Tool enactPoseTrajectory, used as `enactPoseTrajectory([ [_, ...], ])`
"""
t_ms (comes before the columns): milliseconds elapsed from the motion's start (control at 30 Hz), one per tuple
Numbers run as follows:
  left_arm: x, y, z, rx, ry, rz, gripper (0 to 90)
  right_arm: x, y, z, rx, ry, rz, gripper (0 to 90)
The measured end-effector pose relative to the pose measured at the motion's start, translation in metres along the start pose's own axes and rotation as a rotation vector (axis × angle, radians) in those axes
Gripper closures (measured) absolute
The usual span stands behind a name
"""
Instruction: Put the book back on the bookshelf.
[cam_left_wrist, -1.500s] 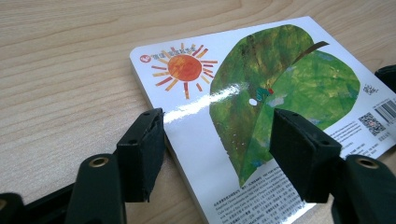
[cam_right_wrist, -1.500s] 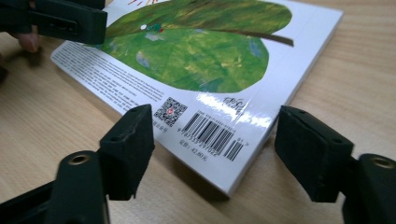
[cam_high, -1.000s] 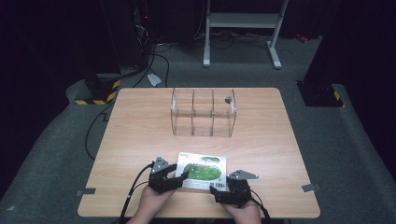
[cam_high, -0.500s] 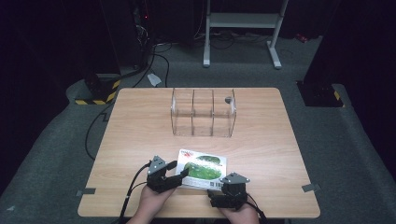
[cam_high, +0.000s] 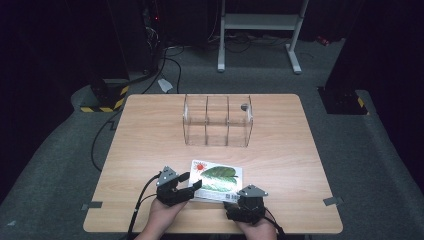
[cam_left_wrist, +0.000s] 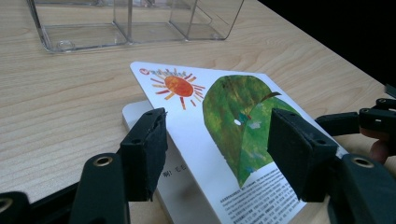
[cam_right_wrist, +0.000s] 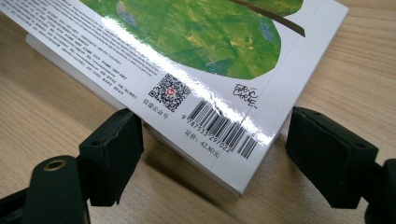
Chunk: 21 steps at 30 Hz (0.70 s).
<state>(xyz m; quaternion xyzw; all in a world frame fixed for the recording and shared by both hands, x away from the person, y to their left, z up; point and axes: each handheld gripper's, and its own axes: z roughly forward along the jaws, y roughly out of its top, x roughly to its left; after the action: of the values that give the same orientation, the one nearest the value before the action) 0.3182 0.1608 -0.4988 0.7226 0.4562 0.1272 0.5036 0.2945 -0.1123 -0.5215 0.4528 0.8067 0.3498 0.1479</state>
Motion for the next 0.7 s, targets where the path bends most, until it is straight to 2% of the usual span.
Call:
enactPoseTrajectory([
  [200,0.001,0.0,0.0,0.004,0.006,-0.001,37.7,-0.003,0.0,-0.001,-0.008,0.008,0.021,21.4],
  [367,0.009,-0.002,0.005,0.045,0.008,-0.042,37.7,-0.004,0.0,-0.001,-0.012,0.011,0.023,21.5],
  [467,0.009,-0.002,0.007,0.053,0.0,-0.054,38.0,-0.004,0.0,-0.001,-0.011,0.011,0.018,21.5],
  [500,0.009,-0.001,0.01,0.071,-0.015,-0.06,38.5,-0.004,0.0,-0.001,-0.009,0.01,0.019,21.5],
  [600,0.009,0.0,0.013,0.082,-0.025,-0.058,38.6,-0.003,0.0,-0.001,-0.009,0.009,0.018,21.5],
  [700,0.01,0.0,0.016,0.087,-0.044,-0.085,39.7,-0.003,0.0,-0.001,-0.009,0.009,0.021,21.4],
])
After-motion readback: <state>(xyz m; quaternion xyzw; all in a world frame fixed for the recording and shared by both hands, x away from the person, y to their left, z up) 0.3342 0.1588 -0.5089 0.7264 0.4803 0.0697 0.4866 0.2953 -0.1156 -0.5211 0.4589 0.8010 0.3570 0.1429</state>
